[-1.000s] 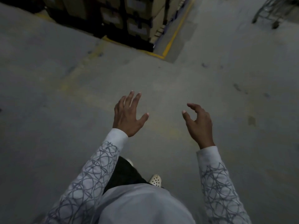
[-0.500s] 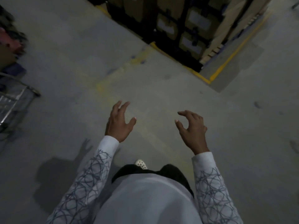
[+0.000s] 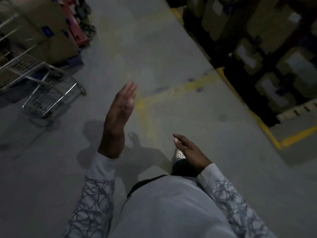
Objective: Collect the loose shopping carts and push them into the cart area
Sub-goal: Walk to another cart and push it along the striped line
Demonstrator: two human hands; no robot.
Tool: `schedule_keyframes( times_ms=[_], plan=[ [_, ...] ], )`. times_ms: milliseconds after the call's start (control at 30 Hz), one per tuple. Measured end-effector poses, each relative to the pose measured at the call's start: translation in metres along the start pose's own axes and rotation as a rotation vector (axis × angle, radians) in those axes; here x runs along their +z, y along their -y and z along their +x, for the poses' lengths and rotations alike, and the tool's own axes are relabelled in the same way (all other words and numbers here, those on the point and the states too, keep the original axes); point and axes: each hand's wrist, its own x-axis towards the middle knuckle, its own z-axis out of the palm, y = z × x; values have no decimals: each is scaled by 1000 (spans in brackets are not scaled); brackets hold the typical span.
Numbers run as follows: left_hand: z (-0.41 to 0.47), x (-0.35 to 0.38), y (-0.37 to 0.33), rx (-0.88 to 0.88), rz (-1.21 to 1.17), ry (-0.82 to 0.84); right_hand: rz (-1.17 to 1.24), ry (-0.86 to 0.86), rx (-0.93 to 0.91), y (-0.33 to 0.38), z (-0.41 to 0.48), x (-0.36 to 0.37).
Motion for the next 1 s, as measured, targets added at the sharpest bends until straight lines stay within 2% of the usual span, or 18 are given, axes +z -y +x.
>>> schedule_keyframes(
  times_ms=[167,467,600,867,1000],
  plan=[
    [112,2,-25,77,19,-126,-45,101,45,89,120,-69],
    [245,-53,87,-213,-74,-397,-19,183,-74,221,295,-68],
    [328,-113,136,-310,-98,-478,-30,175,-216,299,368,-42],
    [481,-239,192,-561,-137,-603,-102,225,-632,529,483,33],
    [532,-287,198,-562,-136,-636,-90,323,-844,606,520,66]
  ],
)
